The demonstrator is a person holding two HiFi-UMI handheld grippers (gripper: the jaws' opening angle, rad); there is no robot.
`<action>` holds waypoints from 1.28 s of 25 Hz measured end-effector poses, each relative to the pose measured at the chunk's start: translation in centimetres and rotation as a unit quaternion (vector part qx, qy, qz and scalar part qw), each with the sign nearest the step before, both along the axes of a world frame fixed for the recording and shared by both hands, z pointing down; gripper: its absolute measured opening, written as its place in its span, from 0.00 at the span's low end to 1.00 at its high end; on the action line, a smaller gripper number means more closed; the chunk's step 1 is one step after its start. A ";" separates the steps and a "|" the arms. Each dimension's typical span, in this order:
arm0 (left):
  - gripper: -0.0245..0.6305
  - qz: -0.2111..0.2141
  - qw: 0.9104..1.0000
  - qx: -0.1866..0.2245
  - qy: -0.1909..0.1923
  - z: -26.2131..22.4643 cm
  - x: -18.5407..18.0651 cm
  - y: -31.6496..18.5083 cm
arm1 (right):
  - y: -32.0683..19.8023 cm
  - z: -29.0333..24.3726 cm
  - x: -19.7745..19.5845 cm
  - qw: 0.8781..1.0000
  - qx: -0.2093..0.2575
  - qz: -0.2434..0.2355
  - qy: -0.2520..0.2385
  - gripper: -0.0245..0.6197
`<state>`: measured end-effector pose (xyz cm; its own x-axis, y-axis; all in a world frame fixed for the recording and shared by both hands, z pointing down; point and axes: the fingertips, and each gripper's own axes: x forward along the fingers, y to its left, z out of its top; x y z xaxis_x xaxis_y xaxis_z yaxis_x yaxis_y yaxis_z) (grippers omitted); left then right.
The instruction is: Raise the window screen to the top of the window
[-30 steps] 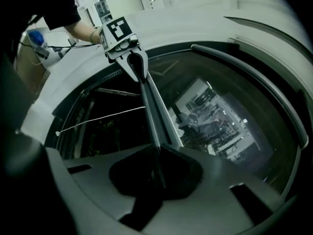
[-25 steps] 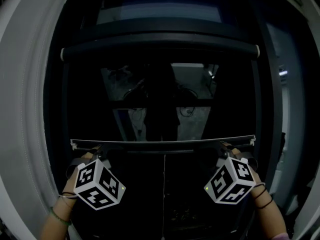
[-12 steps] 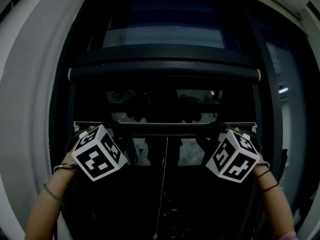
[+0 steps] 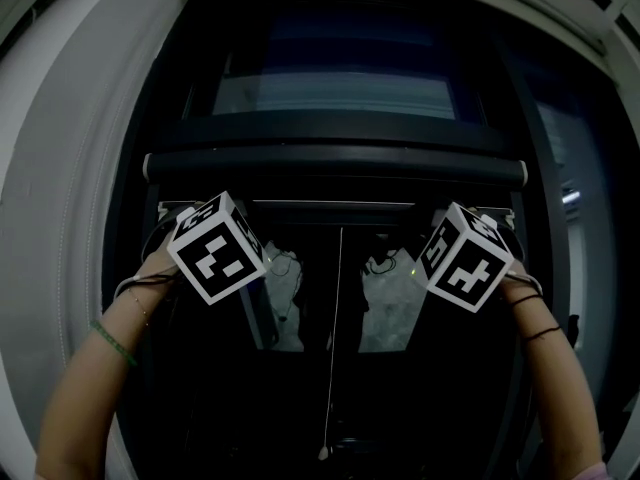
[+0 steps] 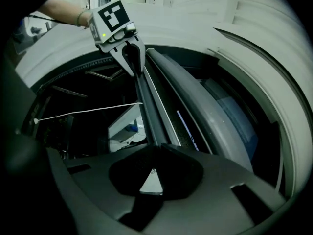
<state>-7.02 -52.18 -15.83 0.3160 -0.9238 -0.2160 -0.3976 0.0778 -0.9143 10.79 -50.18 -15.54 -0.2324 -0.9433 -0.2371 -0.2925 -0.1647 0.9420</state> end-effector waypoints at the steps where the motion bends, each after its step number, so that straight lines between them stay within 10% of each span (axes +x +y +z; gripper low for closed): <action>1: 0.12 -0.002 1.000 0.004 0.002 -0.7 0.0 0.0 | 0.0 -0.7 -0.1 1.000 0.004 0.000 -0.003 0.10; 21: 0.14 0.053 0.991 0.079 0.089 -4.7 -0.5 1.4 | 1.2 -4.4 -0.1 0.989 0.063 -0.076 -0.107 0.12; 32: 0.14 0.145 0.976 0.015 0.161 5.2 -0.3 4.9 | 4.0 3.9 -2.5 0.964 0.025 -0.171 -0.202 0.12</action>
